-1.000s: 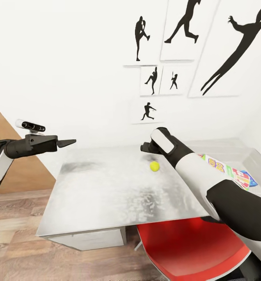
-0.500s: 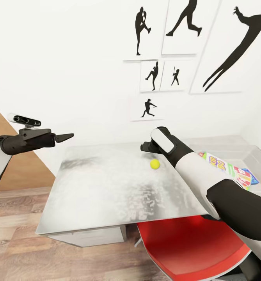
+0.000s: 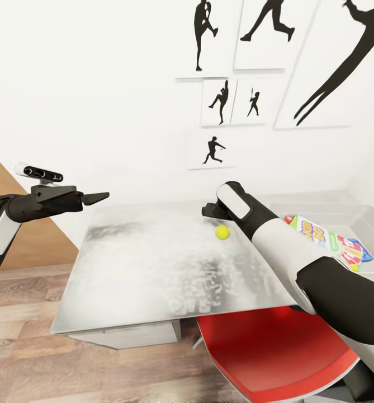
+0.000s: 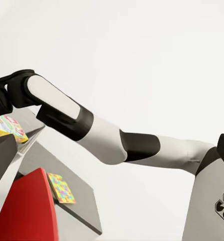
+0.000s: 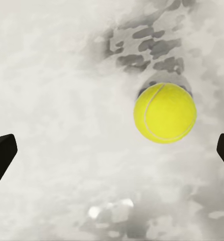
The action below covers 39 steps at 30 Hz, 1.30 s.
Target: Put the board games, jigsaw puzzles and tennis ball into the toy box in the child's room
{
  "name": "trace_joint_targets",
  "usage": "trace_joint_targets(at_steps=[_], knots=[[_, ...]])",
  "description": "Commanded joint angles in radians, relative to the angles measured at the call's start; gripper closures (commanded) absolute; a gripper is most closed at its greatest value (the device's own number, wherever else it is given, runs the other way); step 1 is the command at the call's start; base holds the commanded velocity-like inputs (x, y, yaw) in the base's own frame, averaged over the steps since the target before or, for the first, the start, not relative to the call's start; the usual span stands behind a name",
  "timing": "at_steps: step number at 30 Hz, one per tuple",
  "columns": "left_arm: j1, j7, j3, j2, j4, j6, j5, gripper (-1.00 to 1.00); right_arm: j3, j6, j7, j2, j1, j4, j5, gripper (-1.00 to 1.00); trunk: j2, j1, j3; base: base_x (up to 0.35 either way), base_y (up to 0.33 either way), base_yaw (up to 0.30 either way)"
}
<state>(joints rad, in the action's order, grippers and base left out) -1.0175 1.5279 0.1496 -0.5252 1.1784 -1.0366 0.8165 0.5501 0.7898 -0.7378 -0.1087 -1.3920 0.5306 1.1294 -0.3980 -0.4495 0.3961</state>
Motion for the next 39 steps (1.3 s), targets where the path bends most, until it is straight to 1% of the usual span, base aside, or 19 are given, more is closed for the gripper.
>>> trace_joint_targets(at_steps=[1, 11, 18, 33, 38, 39], knots=[[-0.001, 0.005, 0.003, -0.002, 0.0, -0.011, 0.001, -1.0, 0.005, 0.0, -0.009, 0.001, -0.002, 0.001, 0.01, -1.0, -0.002, -0.001, 0.003, 0.0, 0.0, 0.0], [-0.001, 0.005, 0.01, -0.008, 0.0, -0.011, 0.001, -1.0, 0.004, 0.001, -0.01, 0.004, -0.033, -0.005, 0.01, -1.0, -0.002, -0.001, 0.02, 0.0, 0.0, 0.0], [-0.001, 0.005, 0.011, -0.012, 0.0, -0.011, 0.001, -1.0, 0.004, 0.0, -0.011, 0.004, -0.035, -0.006, 0.01, -1.0, -0.002, -0.001, 0.031, 0.0, 0.0, 0.0], [0.003, 0.005, 0.011, -0.013, -0.001, -0.011, 0.002, -1.0, 0.005, 0.0, -0.011, 0.006, -0.035, -0.007, 0.01, -1.0, -0.002, -0.001, 0.056, 0.0, 0.0, 0.0], [0.007, 0.005, 0.006, -0.013, -0.002, -0.011, 0.004, -1.0, 0.004, 0.0, -0.011, 0.007, -0.037, -0.007, 0.01, -1.0, -0.002, -0.001, 0.064, 0.0, 0.0, 0.0], [0.007, 0.005, 0.004, -0.013, -0.002, -0.011, 0.004, -1.0, 0.004, 0.0, -0.011, 0.01, -0.037, -0.007, 0.01, -1.0, -0.002, -0.001, 0.066, 0.0, 0.0, 0.0]])
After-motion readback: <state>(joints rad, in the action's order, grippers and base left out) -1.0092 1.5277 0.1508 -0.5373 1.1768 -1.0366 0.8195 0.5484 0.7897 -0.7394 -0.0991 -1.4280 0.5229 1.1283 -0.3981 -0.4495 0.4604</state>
